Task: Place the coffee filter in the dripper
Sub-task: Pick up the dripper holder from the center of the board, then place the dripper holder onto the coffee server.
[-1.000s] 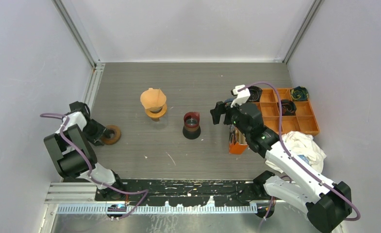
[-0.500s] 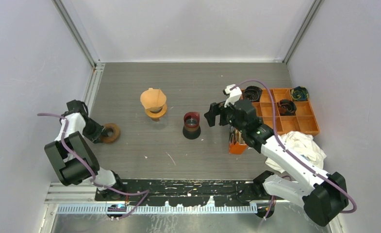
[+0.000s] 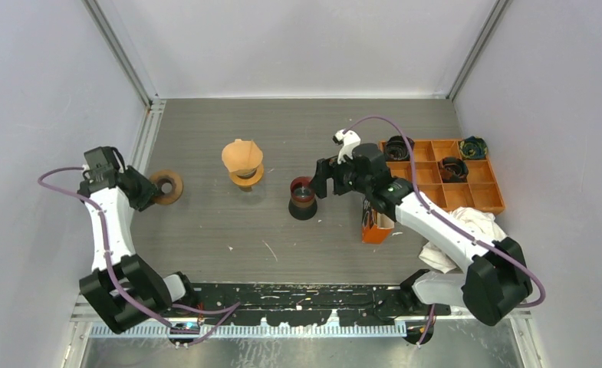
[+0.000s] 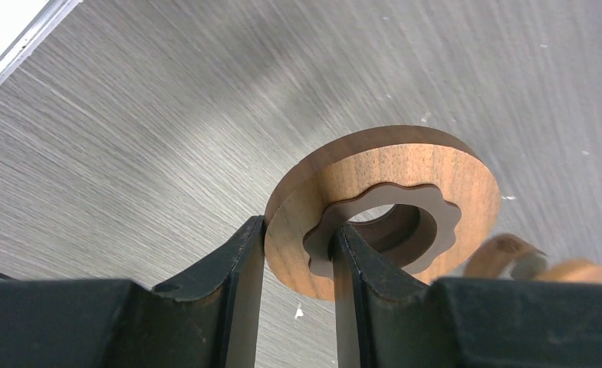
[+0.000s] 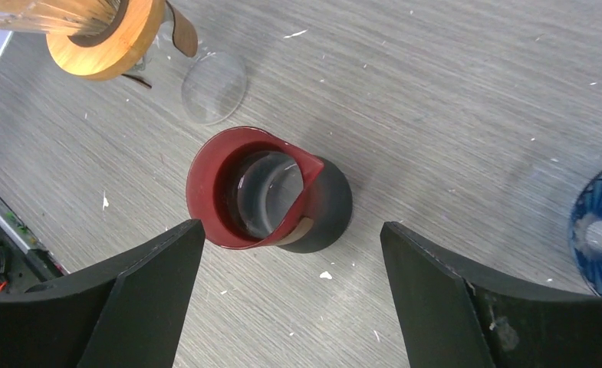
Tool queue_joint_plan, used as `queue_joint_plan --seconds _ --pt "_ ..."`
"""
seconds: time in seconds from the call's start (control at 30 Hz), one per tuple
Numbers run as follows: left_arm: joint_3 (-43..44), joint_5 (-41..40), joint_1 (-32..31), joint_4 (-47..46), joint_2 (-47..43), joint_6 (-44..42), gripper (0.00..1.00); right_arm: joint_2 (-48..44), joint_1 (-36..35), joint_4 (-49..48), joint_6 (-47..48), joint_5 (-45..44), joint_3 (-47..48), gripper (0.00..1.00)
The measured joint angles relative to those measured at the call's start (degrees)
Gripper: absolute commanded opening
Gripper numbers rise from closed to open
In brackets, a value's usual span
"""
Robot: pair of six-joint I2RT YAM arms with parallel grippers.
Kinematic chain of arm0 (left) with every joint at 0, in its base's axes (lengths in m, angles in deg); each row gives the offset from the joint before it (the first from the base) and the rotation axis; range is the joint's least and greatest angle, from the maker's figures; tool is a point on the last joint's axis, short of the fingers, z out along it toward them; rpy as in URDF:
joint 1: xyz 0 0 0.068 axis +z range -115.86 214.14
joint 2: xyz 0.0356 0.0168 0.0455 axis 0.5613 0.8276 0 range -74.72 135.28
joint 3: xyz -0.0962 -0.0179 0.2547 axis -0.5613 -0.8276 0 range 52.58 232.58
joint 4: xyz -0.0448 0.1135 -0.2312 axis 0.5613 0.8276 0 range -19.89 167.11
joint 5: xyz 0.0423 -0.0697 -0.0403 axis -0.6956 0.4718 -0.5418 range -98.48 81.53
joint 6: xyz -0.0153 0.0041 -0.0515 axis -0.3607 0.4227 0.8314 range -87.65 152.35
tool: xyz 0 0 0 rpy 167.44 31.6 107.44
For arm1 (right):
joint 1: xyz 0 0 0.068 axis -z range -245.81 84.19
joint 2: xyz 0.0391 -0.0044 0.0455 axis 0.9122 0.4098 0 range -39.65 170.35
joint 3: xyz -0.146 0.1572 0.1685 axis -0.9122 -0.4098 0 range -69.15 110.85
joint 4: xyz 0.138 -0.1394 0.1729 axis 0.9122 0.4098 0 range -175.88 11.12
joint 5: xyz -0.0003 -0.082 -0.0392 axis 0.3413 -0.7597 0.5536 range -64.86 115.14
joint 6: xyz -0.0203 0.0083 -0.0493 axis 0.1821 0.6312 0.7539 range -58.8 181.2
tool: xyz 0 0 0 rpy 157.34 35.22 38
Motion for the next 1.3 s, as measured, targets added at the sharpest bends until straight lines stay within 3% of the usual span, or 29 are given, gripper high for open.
queue_joint_plan --seconds 0.2,0.43,0.9,1.3 --pt "4.6 3.5 -1.6 4.2 -4.8 -0.2 0.25 5.4 0.0 0.7 -1.1 2.6 2.5 0.9" --pt "10.8 5.4 -8.5 10.1 -6.3 -2.7 0.25 10.6 0.0 0.5 -1.7 3.8 5.1 0.88" --pt "15.2 9.1 -21.2 19.4 -9.6 -6.2 0.27 18.1 -0.7 0.4 -1.7 13.2 7.5 0.84" --pt "15.2 7.0 -37.9 20.1 -9.9 -2.6 0.27 17.9 -5.7 0.7 -1.7 15.9 6.9 0.83"
